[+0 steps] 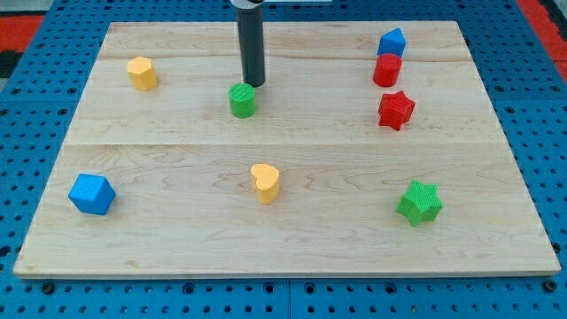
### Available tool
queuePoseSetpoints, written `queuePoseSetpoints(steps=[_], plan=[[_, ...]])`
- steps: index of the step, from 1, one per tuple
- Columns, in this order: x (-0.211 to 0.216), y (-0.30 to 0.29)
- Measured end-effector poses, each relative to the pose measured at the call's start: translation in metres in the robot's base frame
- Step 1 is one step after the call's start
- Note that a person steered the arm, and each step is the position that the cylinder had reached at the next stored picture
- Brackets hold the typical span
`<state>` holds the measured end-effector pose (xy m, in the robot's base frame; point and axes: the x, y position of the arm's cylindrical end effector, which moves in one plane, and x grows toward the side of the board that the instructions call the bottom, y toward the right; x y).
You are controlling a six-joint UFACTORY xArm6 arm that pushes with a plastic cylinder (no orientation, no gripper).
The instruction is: Push the green circle below red star
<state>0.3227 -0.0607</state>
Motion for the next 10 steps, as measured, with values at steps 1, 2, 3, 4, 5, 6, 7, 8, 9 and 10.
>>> queuePoseSetpoints(steps=[1,2,3,4,5,6,7,8,9,10], plan=[[0.022,-0.018],[0.053,0.007],[0.082,0.043],[0.087,0.040],[0.094,0.012],[0.115,0.019],[0.124,0.066],[0.135,0.097],[0.141,0.074],[0.160,0.074]])
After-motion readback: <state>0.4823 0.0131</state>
